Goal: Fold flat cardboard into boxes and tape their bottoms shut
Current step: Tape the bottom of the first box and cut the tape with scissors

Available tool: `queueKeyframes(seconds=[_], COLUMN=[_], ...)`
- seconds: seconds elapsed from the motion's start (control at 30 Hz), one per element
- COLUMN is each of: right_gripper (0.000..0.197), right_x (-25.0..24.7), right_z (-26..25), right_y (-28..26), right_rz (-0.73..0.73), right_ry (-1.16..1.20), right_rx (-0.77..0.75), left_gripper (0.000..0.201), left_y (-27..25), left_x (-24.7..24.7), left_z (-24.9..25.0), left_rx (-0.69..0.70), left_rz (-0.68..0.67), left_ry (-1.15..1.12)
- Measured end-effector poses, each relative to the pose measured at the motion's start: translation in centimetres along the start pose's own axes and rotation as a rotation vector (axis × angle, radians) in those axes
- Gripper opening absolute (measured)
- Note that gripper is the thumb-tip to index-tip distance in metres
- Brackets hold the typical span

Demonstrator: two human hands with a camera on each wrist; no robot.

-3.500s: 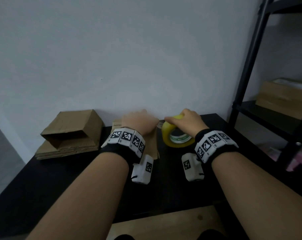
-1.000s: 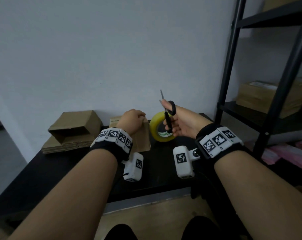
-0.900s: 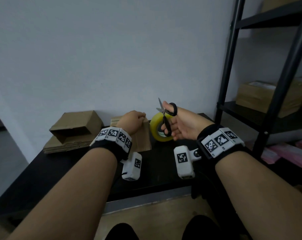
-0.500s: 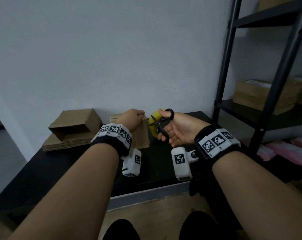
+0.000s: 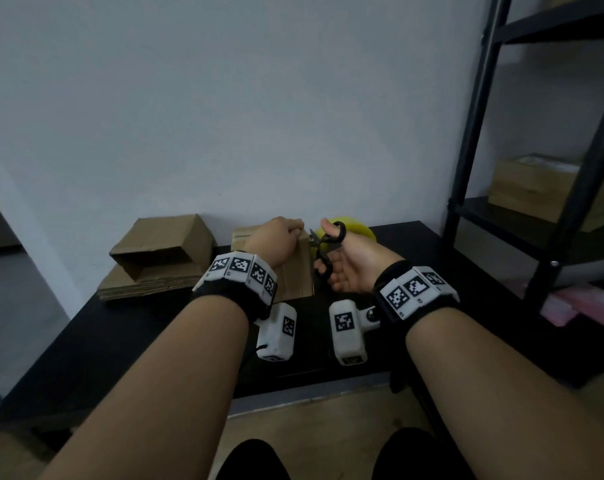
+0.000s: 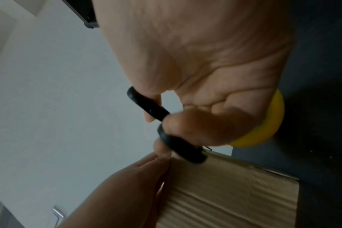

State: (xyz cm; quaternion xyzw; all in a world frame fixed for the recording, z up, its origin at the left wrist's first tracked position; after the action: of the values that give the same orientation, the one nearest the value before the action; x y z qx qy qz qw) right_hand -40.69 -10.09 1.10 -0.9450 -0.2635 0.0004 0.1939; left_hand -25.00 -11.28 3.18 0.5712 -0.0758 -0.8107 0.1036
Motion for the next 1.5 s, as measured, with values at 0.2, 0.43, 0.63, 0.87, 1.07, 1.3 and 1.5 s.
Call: queueKeyframes(seconds=[0.2,0.43,0.63,0.87,1.07,1.3,1.5], right_gripper=[0.052,0.045,0.042,0.046,0.043,0.044,0.046], right_x=[-0.3,-0.7,-1.0,-1.4,-1.9,-2.3,-2.8], right_z=[0.0,-0.2,-0.3,-0.1,0.0,-0.3,-0.6], right_y=[0.5,0.0,0.1,0.2,0.3,-0.2,-0.6], right_rz=[-0.012,0.065,0.072,0.064,0.06,0.038,0.009], right_ry=[0.056,0.077,0.084,0.085,0.039,0.042,0.047], right_rx=[-0.019,-0.075,-0.091,-0.064,-0.053,-0.035,-0.041], left_gripper=[0.037,0.038,0.038,0.038,0.03,0.03,0.026], left_y=[0.0,0.0,-0.1,-0.1,-0.1,-0.2,-0.4], left_x=[0.0,0.2,0.1,0.0,0.2,-0.7,-1.1], left_z=[0.0,-0.2,0.0,0.2,0.3,0.3,0.2], left_rx=[0.005,-0.003,-0.014,-0.021,-0.042,-0.015,-0.001], left_rz=[0.001,0.003,0.001,0.009,0.049,0.049,0.07], left_ry=[-0.007,-0.026,-0.038,-0.02,-0.013,-0.059,-0.064])
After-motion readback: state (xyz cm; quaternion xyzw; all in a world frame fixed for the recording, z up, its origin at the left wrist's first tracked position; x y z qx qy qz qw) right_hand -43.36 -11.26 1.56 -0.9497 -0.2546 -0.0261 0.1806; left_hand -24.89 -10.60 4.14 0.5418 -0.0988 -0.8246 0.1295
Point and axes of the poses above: each hand's wrist, its own y-axis towards the middle knuckle, its own x-axis out of the palm, z = x × y, the point moved 3 cm from there along y, towards the middle knuckle, and after that the axes turned 4 degrees about y, right-handed, at the moved point
